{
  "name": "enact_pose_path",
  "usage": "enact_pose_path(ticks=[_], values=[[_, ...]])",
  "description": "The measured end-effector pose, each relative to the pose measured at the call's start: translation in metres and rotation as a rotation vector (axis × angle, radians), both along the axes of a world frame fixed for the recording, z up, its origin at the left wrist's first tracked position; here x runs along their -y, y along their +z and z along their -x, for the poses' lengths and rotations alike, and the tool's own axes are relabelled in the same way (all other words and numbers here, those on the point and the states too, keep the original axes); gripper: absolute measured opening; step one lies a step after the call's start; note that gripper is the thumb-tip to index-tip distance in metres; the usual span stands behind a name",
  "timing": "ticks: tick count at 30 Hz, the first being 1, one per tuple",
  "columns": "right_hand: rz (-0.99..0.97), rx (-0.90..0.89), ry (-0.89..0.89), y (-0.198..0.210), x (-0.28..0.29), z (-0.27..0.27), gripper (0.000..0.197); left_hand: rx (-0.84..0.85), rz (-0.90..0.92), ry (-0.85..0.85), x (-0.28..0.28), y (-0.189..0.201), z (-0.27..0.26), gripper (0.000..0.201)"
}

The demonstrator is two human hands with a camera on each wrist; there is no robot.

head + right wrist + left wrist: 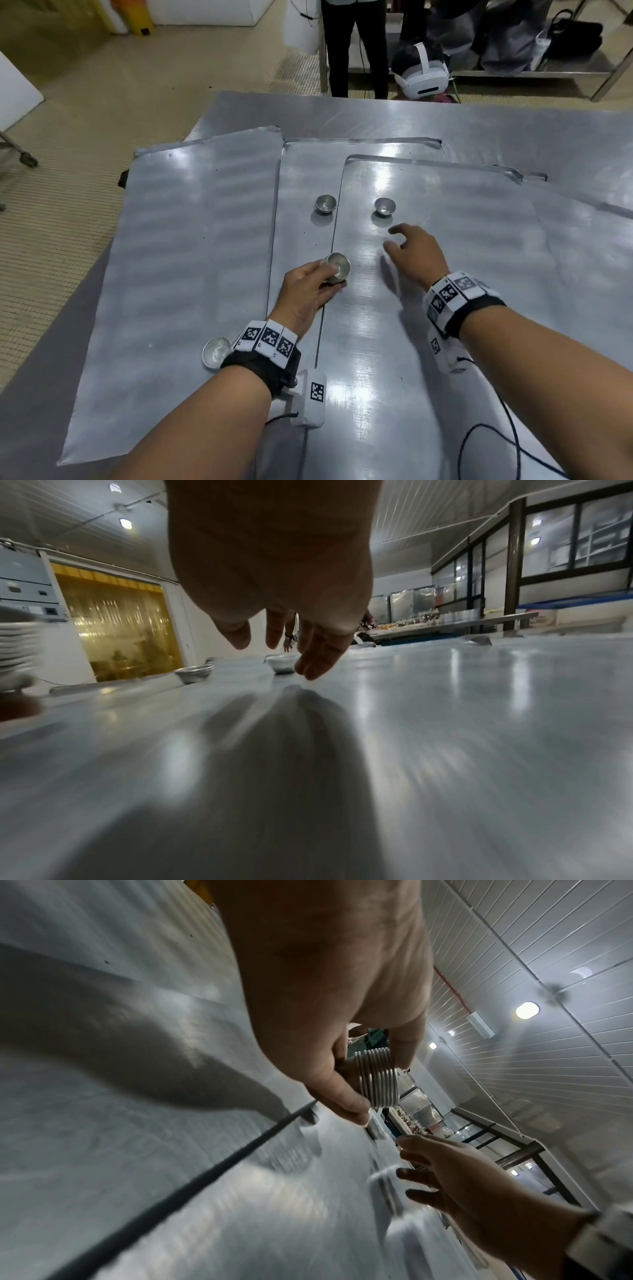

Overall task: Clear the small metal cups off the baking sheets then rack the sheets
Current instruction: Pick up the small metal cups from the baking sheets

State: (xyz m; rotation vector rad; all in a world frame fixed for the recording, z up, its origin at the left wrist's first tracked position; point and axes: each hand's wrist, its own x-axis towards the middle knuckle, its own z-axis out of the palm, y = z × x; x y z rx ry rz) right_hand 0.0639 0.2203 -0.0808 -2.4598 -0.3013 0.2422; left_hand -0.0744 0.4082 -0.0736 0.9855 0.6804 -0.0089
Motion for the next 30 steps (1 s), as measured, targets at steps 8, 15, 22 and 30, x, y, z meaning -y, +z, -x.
enact_pose_path(ticks=[8,15,22,30], values=[[0.19,-0.037,0.034,-0.002,-0.022,-0.074,0.05,0.01,0.01,-0.013,-0.003,-0.004,-0.01,0.015],[0.261,0.019,0.062,-0.009,-0.031,-0.08,0.026,0.022,0.007,-0.011,-0.009,-0.004,-0.013,0.019],[0.188,-0.009,0.008,-0.013,-0.018,-0.047,0.055,0.04,0.026,-0.032,-0.002,0.001,-0.006,0.026],[0.031,-0.072,-0.018,0.002,0.008,0.011,0.048,0.012,0.014,-0.027,0.007,0.01,0.017,0.021]])
